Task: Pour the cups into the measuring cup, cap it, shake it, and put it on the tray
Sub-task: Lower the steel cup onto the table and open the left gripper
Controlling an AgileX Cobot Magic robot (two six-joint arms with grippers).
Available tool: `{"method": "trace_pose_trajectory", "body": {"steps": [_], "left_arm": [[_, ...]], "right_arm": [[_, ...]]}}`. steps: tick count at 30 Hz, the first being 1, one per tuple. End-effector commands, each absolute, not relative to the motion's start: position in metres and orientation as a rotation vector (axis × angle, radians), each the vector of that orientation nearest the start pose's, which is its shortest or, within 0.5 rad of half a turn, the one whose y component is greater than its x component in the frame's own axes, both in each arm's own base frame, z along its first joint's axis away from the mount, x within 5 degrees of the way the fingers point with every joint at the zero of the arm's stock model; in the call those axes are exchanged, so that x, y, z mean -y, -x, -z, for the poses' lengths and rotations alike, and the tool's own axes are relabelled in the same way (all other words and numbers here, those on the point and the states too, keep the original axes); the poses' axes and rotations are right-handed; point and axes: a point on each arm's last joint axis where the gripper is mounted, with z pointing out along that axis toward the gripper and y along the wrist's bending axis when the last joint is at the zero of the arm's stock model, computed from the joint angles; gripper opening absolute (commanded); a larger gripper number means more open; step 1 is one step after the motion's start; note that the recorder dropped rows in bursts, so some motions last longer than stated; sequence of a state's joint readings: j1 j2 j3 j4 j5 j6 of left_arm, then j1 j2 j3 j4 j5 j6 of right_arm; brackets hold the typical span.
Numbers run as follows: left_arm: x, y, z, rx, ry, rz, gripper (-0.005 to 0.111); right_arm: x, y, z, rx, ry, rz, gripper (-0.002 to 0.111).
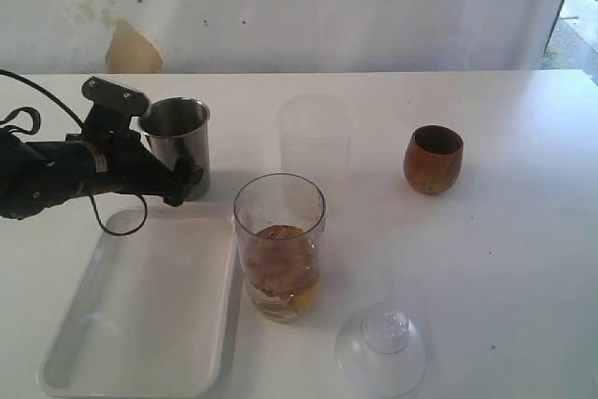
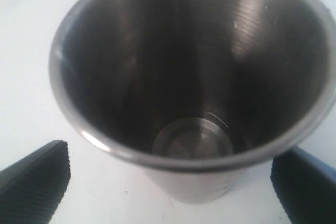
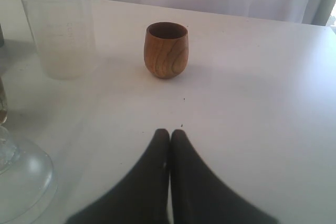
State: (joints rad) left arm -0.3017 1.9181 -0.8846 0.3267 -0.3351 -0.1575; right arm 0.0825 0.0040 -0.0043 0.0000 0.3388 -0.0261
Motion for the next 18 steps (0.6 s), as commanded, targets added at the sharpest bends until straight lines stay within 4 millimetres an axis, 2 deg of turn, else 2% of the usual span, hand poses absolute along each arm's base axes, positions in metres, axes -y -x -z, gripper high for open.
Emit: {"method": "trace_pose_trajectory", "body": {"steps": [1, 8, 18], "left_arm": [[0.118, -0.349, -0.134, -2.156, -0.543, 0.19, 0.106], [0.113, -0.342, -0.146, -2.189, -0.568, 0.147, 0.105], [0.099, -0.296, -0.144, -2.236, -0.576, 0.153, 0.105]], "right_arm": [[-0.004, -0.053, -0.183, -1.818, 0.091, -0.039, 0.0], [-0.004, -0.053, -0.183, -1.818, 0.091, -0.039, 0.0], [-0.004, -0.053, -0.183, -1.818, 0.091, -0.039, 0.0]]}}
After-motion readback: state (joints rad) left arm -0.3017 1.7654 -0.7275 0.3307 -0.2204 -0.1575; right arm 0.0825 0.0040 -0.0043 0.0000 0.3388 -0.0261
